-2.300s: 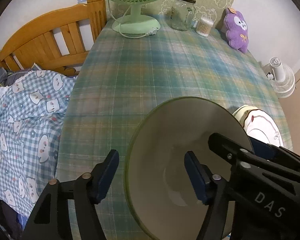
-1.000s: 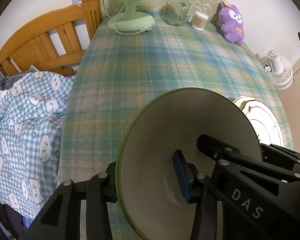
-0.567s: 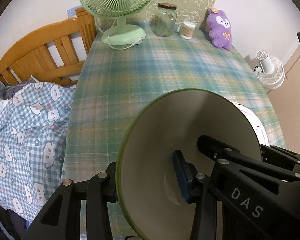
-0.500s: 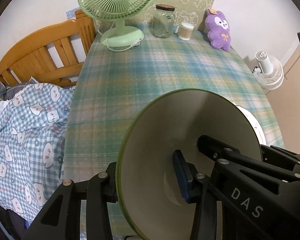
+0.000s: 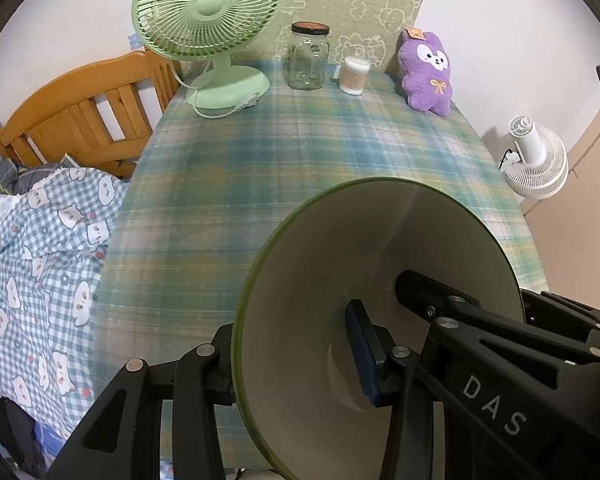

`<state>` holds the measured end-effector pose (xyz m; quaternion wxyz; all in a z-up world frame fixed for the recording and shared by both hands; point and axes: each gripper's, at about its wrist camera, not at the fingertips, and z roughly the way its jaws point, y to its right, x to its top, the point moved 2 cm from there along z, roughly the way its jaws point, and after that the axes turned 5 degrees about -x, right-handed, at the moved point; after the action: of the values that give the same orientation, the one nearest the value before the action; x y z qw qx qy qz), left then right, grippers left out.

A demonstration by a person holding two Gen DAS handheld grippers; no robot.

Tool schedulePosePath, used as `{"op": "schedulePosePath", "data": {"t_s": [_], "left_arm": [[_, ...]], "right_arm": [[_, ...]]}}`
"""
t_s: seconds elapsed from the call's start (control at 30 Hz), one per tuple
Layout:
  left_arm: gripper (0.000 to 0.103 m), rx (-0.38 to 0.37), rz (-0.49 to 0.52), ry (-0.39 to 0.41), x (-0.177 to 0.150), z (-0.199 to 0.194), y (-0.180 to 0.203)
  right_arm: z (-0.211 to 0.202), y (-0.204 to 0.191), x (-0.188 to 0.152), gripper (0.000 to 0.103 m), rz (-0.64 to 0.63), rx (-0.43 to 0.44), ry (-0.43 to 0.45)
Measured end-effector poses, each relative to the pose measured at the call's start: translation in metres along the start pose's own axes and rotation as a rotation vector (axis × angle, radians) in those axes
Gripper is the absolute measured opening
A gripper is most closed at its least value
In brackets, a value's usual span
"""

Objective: Organize plates and bowls

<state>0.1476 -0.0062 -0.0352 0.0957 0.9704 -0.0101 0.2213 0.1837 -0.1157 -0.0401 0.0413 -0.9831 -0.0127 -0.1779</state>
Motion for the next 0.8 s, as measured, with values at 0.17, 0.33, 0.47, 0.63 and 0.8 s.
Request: {"op": "schedulePosePath", "data": {"t_s": [0.17, 0.33, 0.47, 0.63, 0.8], "left_arm": [[0.043, -0.003, -0.017, -0.012, 0.000, 0.009, 0.020], [0.043, -0.008, -0.034, -0.033, -0.002, 0.021, 0.038], [0.044, -0.008, -0.049, -0.051, -0.003, 0.031, 0.048], [0.044, -0.012, -0.070, -0.075, -0.004, 0.044, 0.058], [0.044, -0.020, -0.080, -0.100, -0.005, 0.055, 0.065]], "right_arm": [[0.004, 0.022, 0.003, 0.043, -0.010, -0.006, -0.016], [0.010, 0.042, 0.004, 0.043, -0.011, -0.013, -0.040], [0.017, 0.054, 0.006, 0.043, -0.019, -0.015, -0.060], [0.027, 0.066, 0.008, 0.043, -0.030, -0.022, -0.085], [0.036, 0.078, 0.009, 0.043, -0.028, -0.030, -0.108]]}}
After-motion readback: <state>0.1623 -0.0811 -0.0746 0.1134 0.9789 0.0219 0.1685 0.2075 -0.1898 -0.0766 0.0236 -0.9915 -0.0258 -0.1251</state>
